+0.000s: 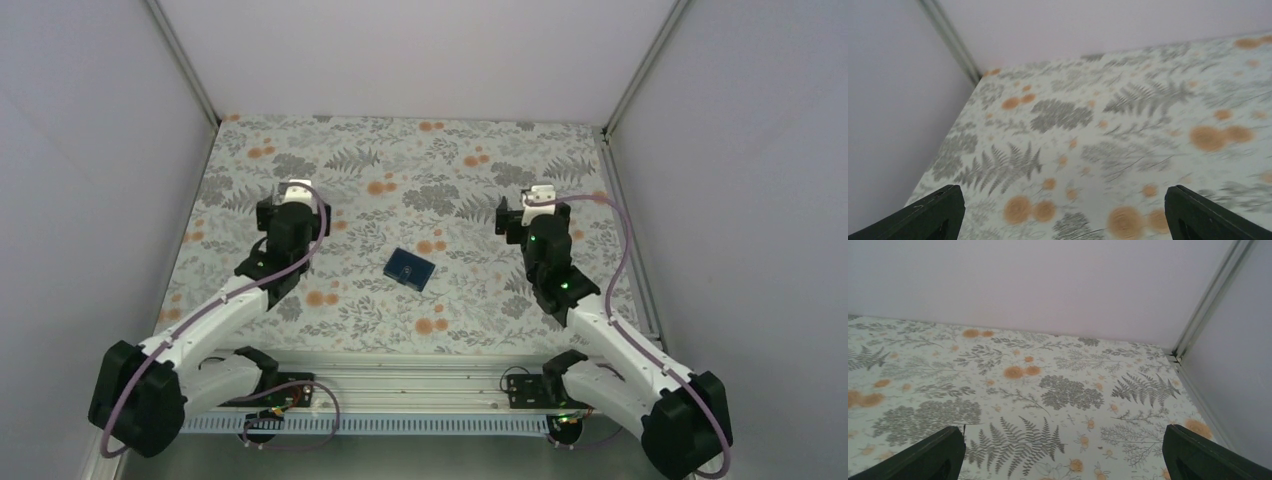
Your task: Put the credit cards into the card holder
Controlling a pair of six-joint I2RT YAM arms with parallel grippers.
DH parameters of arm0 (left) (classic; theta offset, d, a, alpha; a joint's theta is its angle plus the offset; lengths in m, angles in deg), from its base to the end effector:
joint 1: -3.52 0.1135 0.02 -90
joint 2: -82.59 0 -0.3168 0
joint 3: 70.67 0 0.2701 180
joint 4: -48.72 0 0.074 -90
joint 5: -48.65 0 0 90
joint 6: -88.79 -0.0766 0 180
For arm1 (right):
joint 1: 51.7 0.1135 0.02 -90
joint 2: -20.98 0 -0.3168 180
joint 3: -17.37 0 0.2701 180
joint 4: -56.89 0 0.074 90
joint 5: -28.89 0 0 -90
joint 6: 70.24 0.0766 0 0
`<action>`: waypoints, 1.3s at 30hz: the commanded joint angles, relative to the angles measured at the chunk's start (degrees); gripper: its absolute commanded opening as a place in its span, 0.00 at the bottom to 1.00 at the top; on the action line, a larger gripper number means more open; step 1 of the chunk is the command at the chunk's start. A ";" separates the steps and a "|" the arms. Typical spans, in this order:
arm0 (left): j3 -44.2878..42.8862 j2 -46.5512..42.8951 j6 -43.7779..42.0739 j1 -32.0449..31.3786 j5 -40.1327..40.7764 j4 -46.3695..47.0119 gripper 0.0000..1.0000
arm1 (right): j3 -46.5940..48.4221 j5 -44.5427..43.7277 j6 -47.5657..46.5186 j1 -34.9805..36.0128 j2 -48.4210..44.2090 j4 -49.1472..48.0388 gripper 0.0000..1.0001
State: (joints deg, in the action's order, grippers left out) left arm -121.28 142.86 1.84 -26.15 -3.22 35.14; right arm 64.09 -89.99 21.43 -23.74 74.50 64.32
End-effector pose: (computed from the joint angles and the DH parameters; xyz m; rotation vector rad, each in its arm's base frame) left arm 0.2428 -0.0839 0.2903 0.0159 1.8953 0.2698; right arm 0.2263 0.0783 0.3016 -0.0567 1.7877 -0.0877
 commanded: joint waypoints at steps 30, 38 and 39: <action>21.67 25.49 -9.08 29.71 -36.21 65.67 1.00 | -14.90 27.43 -2.31 -25.72 31.29 -55.22 1.00; 23.72 28.68 -9.07 30.00 -35.96 71.55 1.00 | -16.12 35.43 -1.60 -29.31 33.59 -58.40 1.00; 23.64 28.72 -9.04 30.02 -36.00 71.45 1.00 | -16.19 35.37 -1.59 -29.34 33.64 -58.55 1.00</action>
State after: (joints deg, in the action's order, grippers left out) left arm -97.41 171.43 -7.91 3.40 -36.75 100.45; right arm 48.03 -57.78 19.51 -52.50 107.78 9.91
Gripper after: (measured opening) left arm 0.998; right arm 0.998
